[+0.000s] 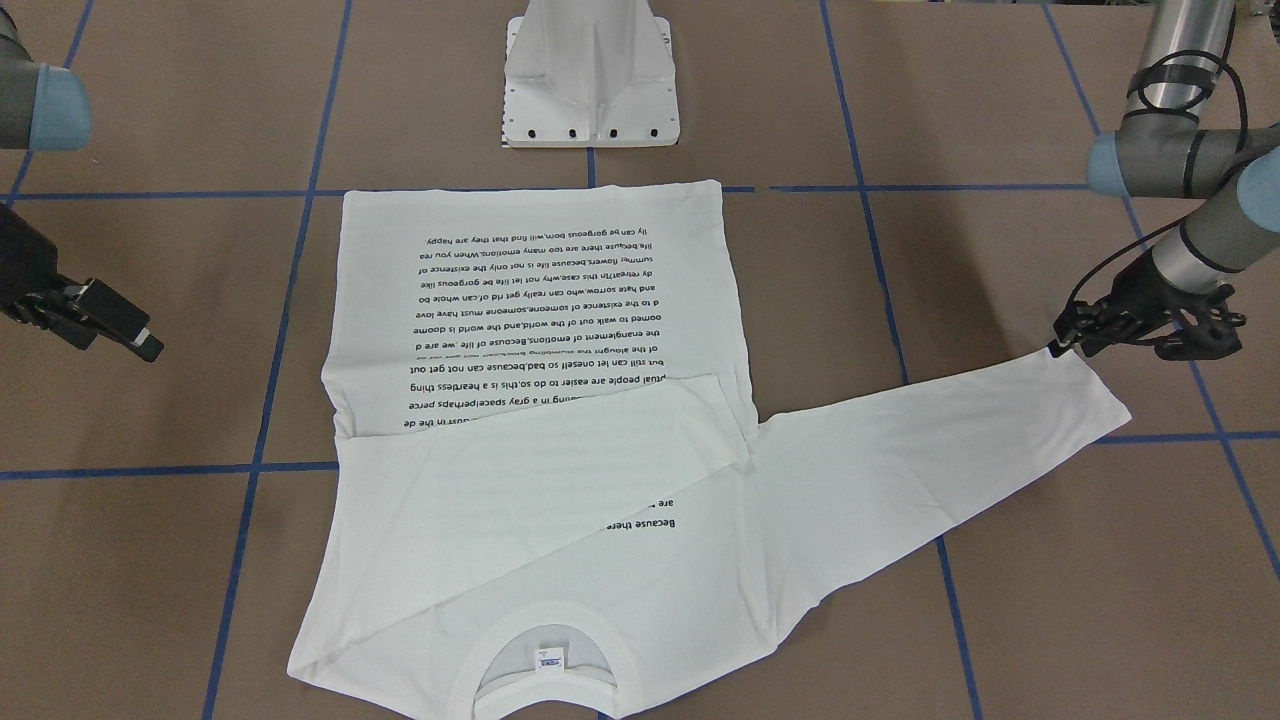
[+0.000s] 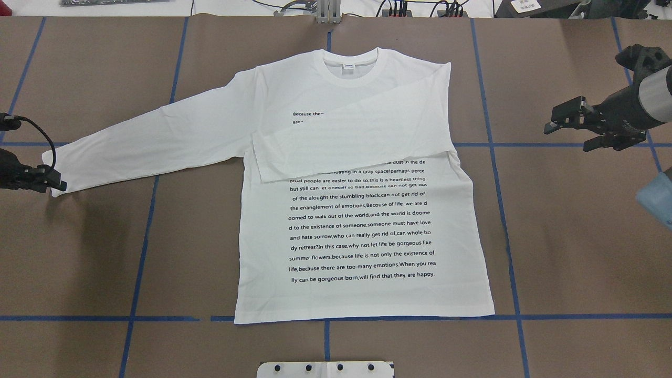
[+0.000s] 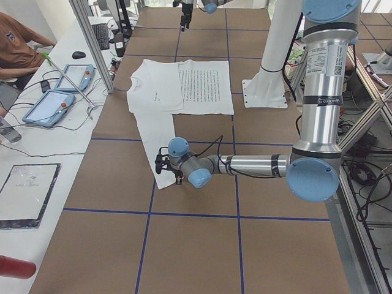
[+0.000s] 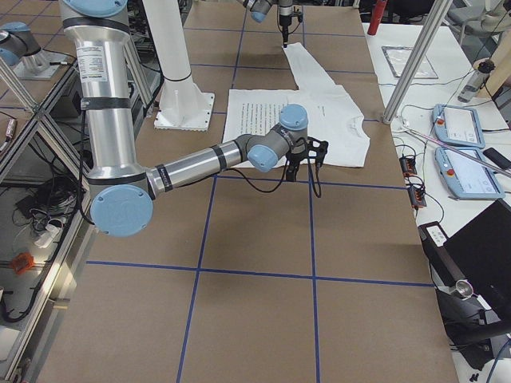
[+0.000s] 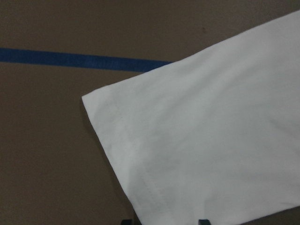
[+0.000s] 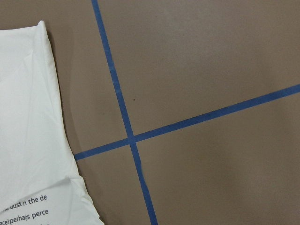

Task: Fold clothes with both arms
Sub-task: 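Withdraw the right gripper while the left gripper grasps the other sleeve cuff, then lift the other sleeve and fold it across the shirt with the left gripper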

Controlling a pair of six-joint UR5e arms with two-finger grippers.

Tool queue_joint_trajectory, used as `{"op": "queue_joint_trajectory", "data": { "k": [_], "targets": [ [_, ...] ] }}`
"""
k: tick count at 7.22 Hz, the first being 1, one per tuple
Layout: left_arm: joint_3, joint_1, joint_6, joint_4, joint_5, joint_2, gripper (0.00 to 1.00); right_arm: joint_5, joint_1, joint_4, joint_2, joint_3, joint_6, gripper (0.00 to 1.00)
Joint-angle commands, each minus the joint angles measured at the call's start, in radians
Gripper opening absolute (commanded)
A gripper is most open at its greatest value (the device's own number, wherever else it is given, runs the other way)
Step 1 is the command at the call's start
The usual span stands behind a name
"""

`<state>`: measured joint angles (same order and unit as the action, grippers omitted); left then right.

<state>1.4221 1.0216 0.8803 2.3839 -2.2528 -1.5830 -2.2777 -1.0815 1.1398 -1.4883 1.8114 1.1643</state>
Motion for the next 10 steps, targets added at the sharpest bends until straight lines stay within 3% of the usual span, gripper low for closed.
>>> {"op": "queue_joint_trajectory", "data": {
  "k": [1,3,4,5,8,9,10],
  "targets": [
    [0.000,-0.011,0.000,0.000,-0.004,-0.002,0.57,0.001,0.000,0.000,-0.003,-0.001,0.000,0.99],
    [-0.002,-0.020,0.000,0.000,-0.004,-0.002,0.54,0.001,0.000,0.000,-0.004,-0.001,0.000,0.99],
    [-0.002,-0.020,0.000,-0.002,-0.004,-0.002,0.34,0.001,0.000,0.000,-0.004,-0.001,0.000,0.99],
    [-0.002,-0.020,-0.001,0.000,-0.002,0.000,0.00,0.001,0.000,0.000,-0.004,-0.001,0.000,0.99],
    [0.036,-0.018,-0.003,0.000,-0.005,0.000,0.00,0.001,0.000,0.000,-0.006,-0.001,0.000,0.99],
    [0.114,-0.017,0.002,-0.009,-0.010,0.003,0.00,0.000,0.000,0.000,-0.006,-0.001,0.000,0.99],
    [0.223,-0.020,0.037,-0.119,-0.010,-0.024,0.00,-0.002,-0.002,0.000,-0.007,0.005,0.000,0.99]
  ]
}}
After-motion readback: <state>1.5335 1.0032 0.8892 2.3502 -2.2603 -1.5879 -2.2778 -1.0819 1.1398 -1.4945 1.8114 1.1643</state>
